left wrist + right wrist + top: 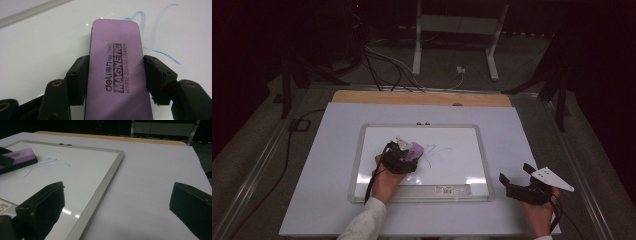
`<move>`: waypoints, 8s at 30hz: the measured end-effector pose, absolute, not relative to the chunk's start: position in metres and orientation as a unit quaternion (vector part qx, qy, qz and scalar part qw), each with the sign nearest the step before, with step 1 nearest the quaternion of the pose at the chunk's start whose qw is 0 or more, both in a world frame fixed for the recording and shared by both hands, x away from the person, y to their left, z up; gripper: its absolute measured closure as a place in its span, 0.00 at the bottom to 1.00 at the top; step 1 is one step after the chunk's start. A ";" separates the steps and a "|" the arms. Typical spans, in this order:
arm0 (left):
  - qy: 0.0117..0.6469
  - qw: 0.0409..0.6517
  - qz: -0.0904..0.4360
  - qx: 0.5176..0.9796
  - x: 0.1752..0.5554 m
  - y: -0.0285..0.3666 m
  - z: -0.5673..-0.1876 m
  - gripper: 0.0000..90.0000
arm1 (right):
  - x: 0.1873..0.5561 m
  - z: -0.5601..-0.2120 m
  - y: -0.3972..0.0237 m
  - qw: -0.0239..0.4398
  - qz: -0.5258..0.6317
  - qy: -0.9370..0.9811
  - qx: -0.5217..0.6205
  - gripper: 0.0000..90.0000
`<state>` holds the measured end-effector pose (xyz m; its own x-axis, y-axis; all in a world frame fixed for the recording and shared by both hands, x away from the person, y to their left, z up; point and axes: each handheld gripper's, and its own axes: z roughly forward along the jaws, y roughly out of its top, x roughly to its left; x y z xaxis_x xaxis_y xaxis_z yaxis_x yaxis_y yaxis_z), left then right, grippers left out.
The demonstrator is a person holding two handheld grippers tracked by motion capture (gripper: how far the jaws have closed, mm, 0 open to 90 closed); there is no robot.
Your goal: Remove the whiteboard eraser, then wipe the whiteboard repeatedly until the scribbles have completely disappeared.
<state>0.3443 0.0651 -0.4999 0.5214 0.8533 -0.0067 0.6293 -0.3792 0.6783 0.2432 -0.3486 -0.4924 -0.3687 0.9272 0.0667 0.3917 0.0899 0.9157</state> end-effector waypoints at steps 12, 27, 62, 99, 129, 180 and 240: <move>0.460 0.334 0.158 0.808 0.345 0.046 -0.502 0.46 | 0.243 -0.493 -0.347 0.285 0.469 0.683 0.483 0.00; 0.431 0.343 0.141 0.823 0.334 0.013 -0.502 0.46 | 0.243 -0.492 -0.349 0.285 0.470 0.681 0.485 0.00; 0.433 0.334 0.145 0.824 0.342 0.008 -0.501 0.46 | 0.243 -0.492 -0.349 0.285 0.469 0.680 0.486 0.00; 0.435 0.321 0.138 0.830 0.371 0.002 -0.498 0.46 | 0.243 -0.492 -0.349 0.286 0.467 0.681 0.486 0.00; 0.458 0.284 0.191 0.821 0.392 0.011 -0.496 0.47 | 0.243 -0.492 -0.351 0.284 0.467 0.681 0.488 0.00; 0.440 0.290 0.175 0.832 0.388 -0.024 -0.496 0.47 | 0.241 -0.492 -0.351 0.285 0.467 0.679 0.490 0.00; 0.532 0.338 0.198 0.751 0.367 0.080 -0.478 0.46 | 0.241 -0.492 -0.351 0.284 0.469 0.677 0.492 0.00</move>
<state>0.3669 0.0799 -0.4777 0.3562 0.9324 -0.0617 0.6644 -0.2063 0.7183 0.2411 -0.3515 -0.4918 -0.3553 0.9316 0.0767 0.3995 0.0772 0.9135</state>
